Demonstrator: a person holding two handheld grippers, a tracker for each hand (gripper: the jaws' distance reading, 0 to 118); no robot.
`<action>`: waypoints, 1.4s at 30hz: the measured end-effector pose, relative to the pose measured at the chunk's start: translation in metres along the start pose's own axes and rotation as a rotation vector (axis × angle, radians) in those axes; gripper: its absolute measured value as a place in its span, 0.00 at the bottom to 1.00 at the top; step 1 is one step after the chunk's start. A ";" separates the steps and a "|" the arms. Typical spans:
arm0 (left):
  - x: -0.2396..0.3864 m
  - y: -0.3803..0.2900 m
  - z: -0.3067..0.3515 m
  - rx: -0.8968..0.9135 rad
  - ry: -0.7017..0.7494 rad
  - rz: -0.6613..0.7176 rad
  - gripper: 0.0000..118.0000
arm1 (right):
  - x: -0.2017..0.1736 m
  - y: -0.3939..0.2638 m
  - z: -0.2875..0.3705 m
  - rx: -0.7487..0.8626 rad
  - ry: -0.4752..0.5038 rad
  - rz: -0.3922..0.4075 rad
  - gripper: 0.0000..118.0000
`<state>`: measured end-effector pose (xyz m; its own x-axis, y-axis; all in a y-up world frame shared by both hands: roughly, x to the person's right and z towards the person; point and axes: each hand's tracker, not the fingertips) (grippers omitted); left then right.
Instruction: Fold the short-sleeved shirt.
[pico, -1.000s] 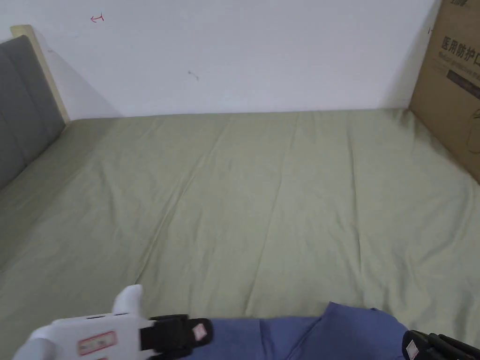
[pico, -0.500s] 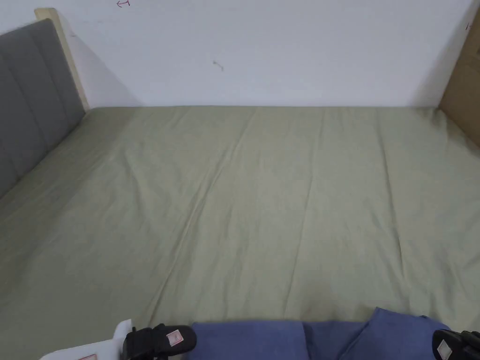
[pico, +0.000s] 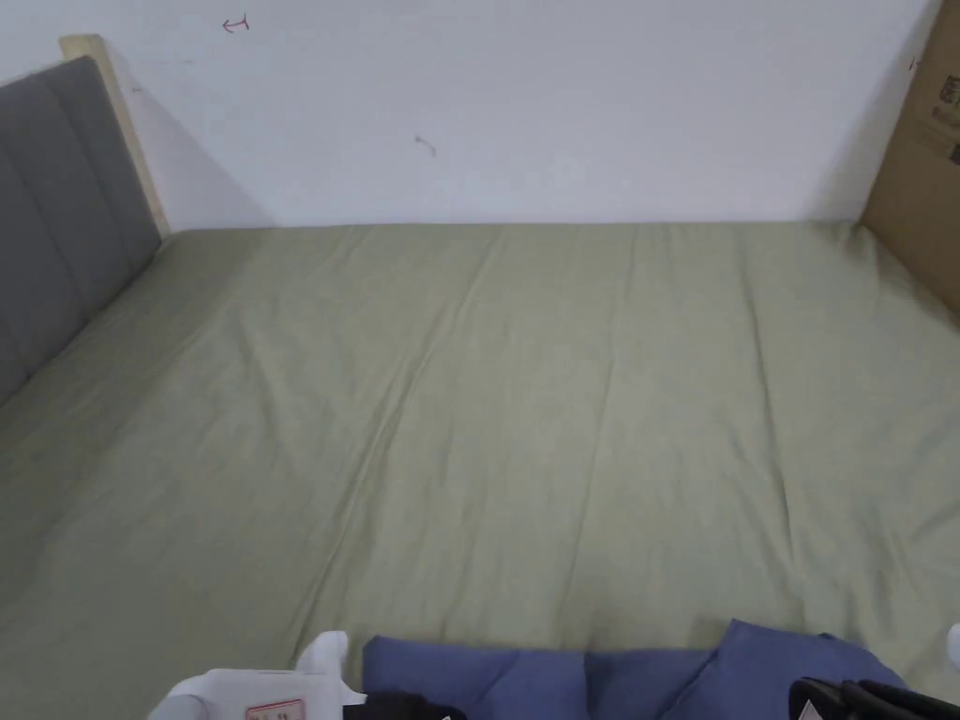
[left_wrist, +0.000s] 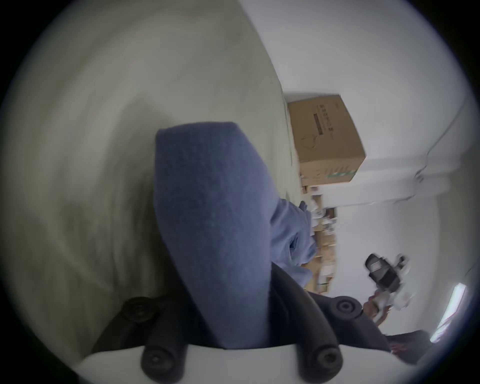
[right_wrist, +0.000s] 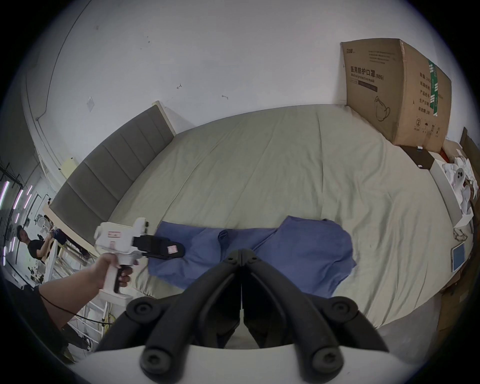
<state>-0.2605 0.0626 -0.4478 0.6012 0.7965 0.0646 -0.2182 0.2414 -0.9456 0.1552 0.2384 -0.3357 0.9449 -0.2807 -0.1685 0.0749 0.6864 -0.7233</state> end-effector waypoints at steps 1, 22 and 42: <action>0.011 -0.001 0.013 0.019 0.014 -0.029 0.05 | 0.004 0.000 0.003 0.012 0.002 -0.012 0.00; 0.183 0.008 -0.103 -0.074 -0.010 0.032 0.91 | 0.121 -0.027 0.065 0.108 -0.074 -0.243 0.00; 0.169 -0.040 -0.214 -0.187 0.307 -0.485 0.00 | 0.131 -0.026 0.058 0.080 -0.064 -0.274 0.00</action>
<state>0.0150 0.0689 -0.4671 0.7990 0.4165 0.4337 0.2585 0.4132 -0.8731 0.2955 0.2226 -0.3001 0.9038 -0.4221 0.0704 0.3529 0.6420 -0.6806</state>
